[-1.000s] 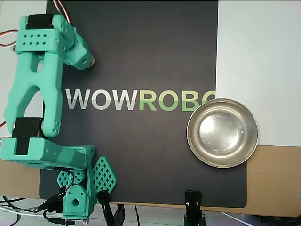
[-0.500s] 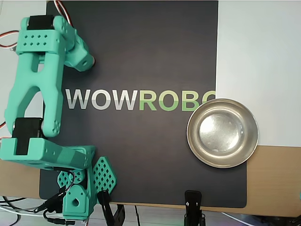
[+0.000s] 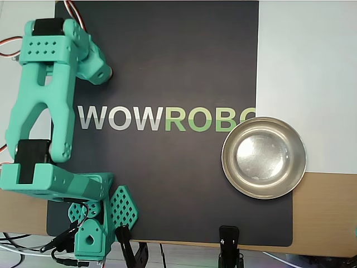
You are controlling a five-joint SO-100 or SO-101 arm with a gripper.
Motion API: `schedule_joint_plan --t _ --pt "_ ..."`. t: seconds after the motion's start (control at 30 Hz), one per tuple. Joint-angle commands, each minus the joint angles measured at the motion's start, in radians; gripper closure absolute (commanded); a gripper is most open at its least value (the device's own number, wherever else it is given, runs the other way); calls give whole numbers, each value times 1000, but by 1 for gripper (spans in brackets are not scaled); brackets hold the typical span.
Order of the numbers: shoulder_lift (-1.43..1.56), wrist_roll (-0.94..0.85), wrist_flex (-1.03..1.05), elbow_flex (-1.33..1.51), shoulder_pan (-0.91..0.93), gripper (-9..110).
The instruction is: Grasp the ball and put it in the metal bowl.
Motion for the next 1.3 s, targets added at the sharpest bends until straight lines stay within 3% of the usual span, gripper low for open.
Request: schedule_joint_plan --t 0.0,1.27 --pt "6 2 -3 -17 6 59" --pt "-43 6 -38 -14 2 58"
